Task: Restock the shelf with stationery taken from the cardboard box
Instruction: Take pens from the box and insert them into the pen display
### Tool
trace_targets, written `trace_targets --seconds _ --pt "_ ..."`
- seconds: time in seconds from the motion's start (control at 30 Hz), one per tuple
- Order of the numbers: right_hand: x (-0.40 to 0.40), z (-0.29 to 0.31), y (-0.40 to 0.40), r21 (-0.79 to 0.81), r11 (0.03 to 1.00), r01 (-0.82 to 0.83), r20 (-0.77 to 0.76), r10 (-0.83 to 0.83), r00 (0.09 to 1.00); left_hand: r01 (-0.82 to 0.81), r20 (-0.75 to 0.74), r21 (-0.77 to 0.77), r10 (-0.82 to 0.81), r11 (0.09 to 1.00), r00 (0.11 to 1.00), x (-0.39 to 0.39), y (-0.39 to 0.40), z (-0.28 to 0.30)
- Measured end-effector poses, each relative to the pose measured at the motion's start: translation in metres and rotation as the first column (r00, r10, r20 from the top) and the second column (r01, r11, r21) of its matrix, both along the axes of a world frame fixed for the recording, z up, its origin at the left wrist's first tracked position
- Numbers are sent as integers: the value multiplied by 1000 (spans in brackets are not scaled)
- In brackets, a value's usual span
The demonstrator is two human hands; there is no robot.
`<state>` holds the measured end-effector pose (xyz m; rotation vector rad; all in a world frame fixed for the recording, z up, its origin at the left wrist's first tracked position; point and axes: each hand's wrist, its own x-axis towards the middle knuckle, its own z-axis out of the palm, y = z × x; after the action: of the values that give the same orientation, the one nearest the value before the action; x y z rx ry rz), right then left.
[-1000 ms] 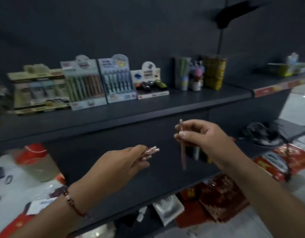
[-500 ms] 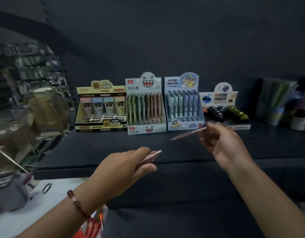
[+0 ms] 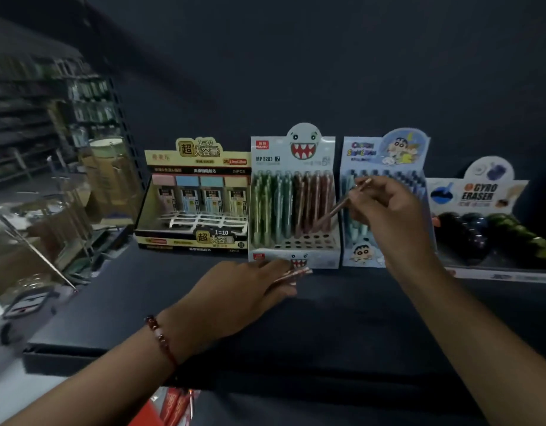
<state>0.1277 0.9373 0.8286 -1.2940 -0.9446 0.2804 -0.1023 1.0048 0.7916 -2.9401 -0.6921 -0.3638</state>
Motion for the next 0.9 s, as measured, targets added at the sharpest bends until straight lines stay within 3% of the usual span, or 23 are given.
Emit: trace_targets --seconds 0.13,0.33,0.63,0.9 --pt "-3 -2 21 -26 996 81 221 -73 973 82 -44 75 -79 994 996 2 29 0" --pt "-11 -6 38 -143 978 150 366 -89 926 226 5 103 -228 969 974 -2 52 -6" --pt "-22 -18 62 -219 946 240 406 -135 904 250 204 73 -260 965 944 -13 60 -8" --pt "-46 -15 40 -171 959 226 330 -161 930 216 226 -76 -194 973 955 -18 56 1"
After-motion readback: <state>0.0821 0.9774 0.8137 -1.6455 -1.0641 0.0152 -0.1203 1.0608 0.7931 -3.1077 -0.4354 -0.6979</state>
